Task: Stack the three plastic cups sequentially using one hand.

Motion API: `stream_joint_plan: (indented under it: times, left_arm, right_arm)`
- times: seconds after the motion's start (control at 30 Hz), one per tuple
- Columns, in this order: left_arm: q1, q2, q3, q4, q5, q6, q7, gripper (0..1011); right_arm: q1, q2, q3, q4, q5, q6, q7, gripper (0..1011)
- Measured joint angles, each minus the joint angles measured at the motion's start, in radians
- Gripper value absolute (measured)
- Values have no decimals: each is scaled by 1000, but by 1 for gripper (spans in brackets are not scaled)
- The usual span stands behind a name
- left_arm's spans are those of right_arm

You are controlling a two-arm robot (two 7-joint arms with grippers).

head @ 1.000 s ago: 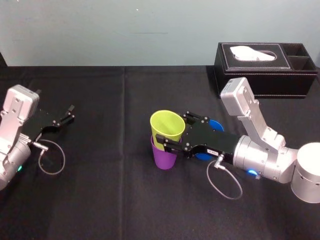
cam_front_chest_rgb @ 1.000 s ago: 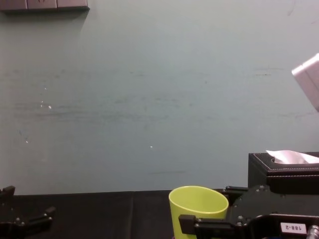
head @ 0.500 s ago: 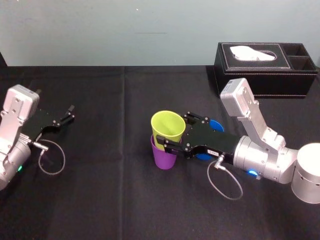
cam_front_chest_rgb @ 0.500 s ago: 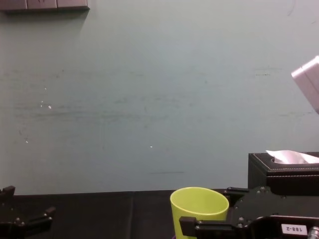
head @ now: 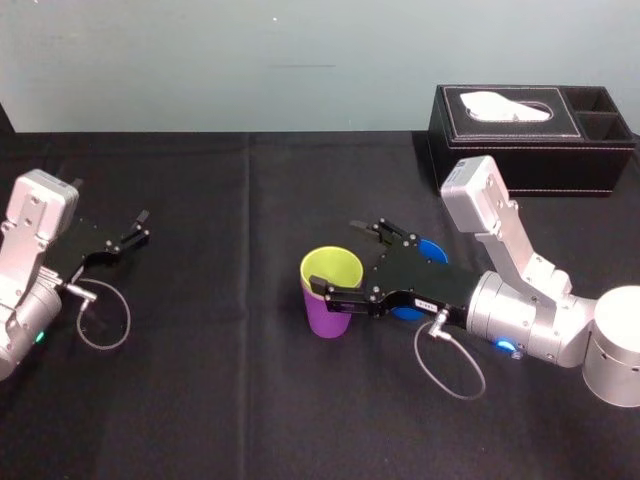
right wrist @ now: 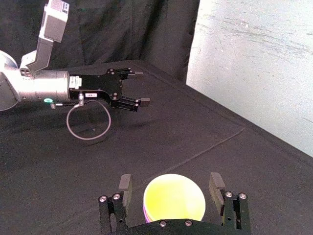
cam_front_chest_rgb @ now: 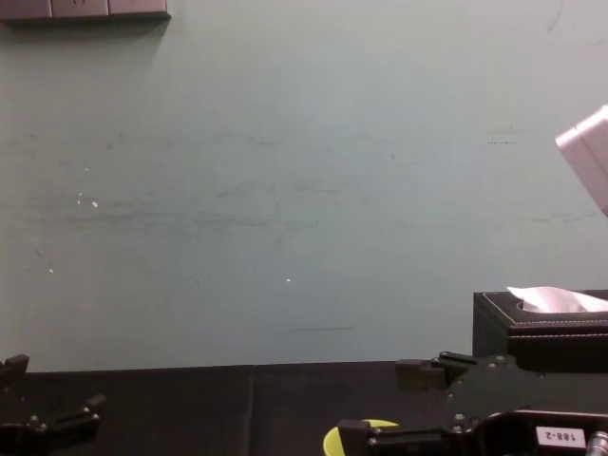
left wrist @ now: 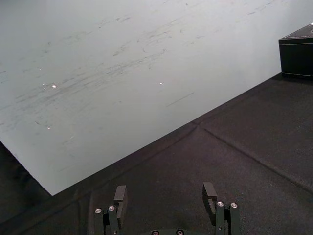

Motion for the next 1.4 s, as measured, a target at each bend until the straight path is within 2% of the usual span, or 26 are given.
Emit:
stream_joint_plan:
  times: [0.27, 0.47, 0.93, 1.17, 1.4]
  left_arm:
    - [0, 0, 0, 0, 0, 0, 0, 1011]
    - [0, 0, 0, 0, 0, 0, 0, 1011]
    - [0, 0, 0, 0, 0, 0, 0, 1011]
    - [0, 0, 0, 0, 0, 0, 0, 1011]
    - [0, 0, 0, 0, 0, 0, 0, 1011]
  right_arm:
    - [0, 0, 0, 0, 0, 0, 0, 1003]
    - [-38, 16, 31, -33, -3, -14, -25, 1003]
    - [-192, 93, 162, -149, 4, -43, -76, 1003]
    - [-263, 114, 220, -168, 13, -46, -93, 1003]
    - [-307, 115, 255, -159, 22, -47, -98, 1003]
